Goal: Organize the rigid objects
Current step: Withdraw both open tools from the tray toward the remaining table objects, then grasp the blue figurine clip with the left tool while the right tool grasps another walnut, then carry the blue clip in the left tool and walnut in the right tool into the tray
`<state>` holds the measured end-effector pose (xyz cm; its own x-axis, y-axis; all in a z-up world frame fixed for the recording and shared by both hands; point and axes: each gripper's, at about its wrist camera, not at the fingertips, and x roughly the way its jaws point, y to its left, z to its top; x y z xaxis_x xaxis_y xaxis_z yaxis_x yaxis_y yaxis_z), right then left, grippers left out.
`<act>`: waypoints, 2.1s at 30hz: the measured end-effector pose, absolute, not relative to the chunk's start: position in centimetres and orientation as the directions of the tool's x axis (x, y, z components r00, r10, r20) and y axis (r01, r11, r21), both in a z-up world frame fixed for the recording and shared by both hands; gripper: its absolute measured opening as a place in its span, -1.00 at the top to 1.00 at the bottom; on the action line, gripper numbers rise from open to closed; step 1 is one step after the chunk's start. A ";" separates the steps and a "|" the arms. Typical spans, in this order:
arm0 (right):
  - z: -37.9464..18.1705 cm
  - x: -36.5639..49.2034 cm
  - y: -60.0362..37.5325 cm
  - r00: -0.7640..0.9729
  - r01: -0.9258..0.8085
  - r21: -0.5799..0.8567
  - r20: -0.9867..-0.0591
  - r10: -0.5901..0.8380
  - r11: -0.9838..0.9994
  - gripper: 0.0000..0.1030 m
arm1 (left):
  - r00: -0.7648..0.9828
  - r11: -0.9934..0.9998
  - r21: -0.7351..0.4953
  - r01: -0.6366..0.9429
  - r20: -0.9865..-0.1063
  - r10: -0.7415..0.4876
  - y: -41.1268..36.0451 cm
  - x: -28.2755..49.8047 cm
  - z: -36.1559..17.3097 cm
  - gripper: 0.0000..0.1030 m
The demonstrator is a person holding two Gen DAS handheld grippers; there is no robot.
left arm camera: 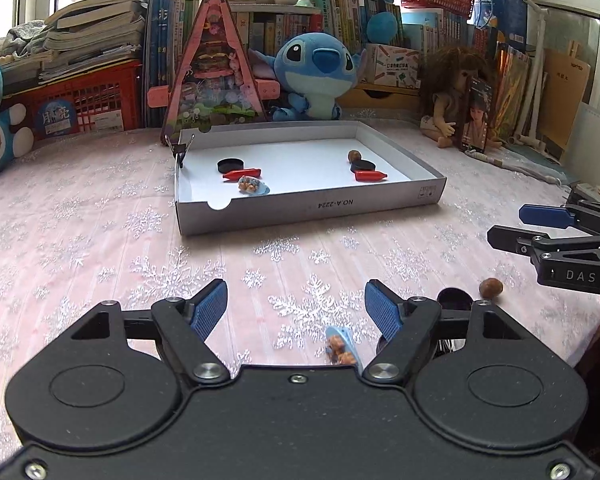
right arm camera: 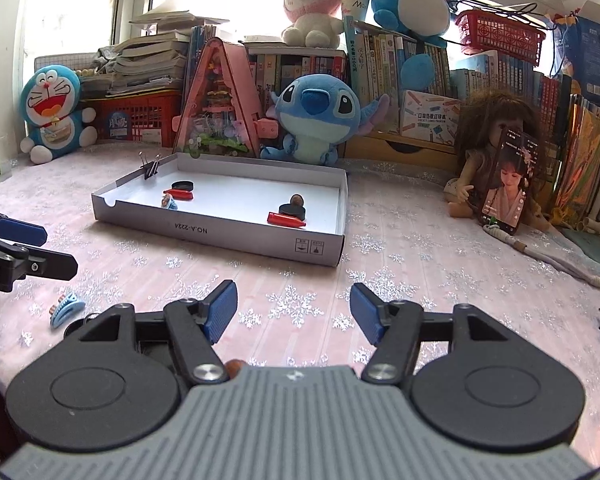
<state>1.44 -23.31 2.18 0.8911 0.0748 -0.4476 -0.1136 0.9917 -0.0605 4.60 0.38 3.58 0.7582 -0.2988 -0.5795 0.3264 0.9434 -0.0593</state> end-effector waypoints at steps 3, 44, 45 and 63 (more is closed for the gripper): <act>1.8 0.7 -23.2 0.891 -0.116 -0.068 -0.449 0.073 0.991 -0.46 | 0.751 0.944 -0.072 0.322 -0.588 -0.301 0.7 4.0 3.2 -0.43; -1.9 -0.9 -20.1 0.889 -0.114 -0.049 -0.451 0.080 0.992 0.52 | 0.763 0.944 -0.031 0.329 -0.580 -0.285 -2.0 1.5 0.6 0.81; -1.8 -0.9 -20.1 0.889 -0.113 -0.047 -0.451 0.080 0.992 0.52 | 0.761 0.942 -0.035 0.334 -0.580 -0.291 -2.1 1.5 0.6 0.81; 1.4 2.1 -21.5 0.913 -0.047 -0.018 -0.408 0.036 0.999 0.52 | 0.778 0.948 -0.106 0.300 -0.548 -0.308 -1.1 5.7 4.3 0.81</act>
<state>2.05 -21.50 1.44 0.9125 0.0355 -0.4075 -0.0467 0.9988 -0.0176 5.67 -1.06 4.31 0.7779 -0.3079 -0.5478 0.3004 0.9479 -0.1062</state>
